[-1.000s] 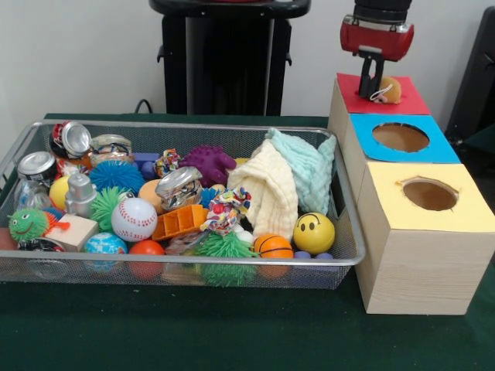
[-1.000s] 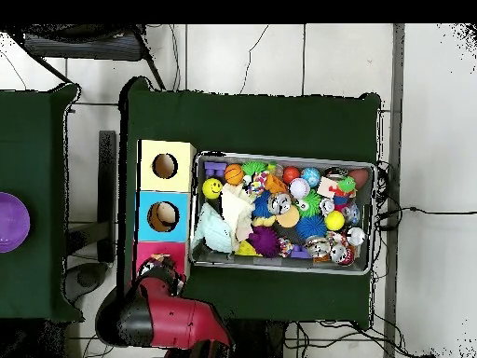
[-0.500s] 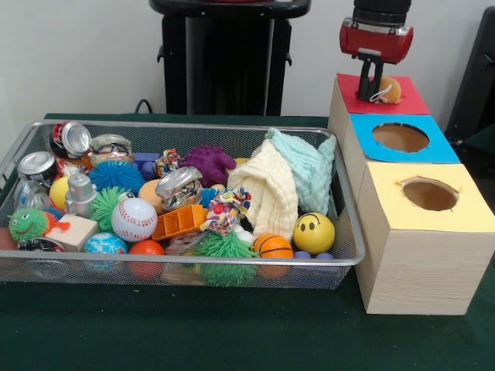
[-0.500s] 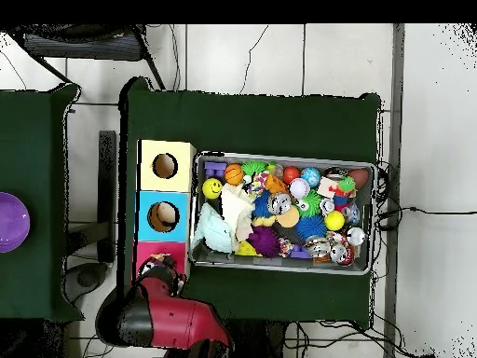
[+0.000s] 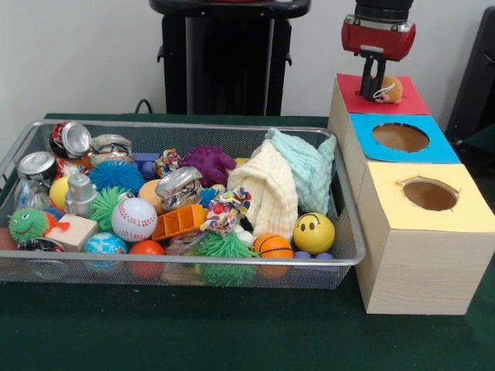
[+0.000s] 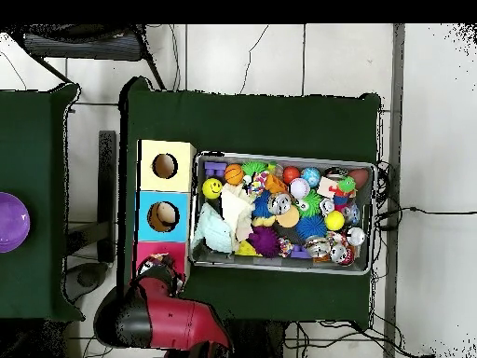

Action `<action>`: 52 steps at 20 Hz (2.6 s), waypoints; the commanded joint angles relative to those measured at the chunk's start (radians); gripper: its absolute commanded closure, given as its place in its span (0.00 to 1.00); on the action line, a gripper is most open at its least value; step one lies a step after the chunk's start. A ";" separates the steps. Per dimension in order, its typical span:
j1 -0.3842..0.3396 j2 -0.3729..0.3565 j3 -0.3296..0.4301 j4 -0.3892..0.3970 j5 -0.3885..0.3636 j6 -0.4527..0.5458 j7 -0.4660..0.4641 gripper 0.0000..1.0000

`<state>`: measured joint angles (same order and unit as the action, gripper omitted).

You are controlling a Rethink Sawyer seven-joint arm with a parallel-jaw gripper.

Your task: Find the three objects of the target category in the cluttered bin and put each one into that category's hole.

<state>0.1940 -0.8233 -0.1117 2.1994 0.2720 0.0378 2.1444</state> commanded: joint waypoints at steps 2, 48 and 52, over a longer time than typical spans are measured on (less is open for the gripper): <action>-0.008 -0.080 -0.007 -0.053 0.036 0.138 0.156 1.00; 0.053 0.188 0.093 -0.007 0.115 -0.204 0.297 1.00; 0.027 0.256 0.118 -0.038 0.105 -0.264 0.294 1.00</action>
<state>0.2782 -0.7162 -0.1086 2.2213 0.3395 -0.0541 2.1444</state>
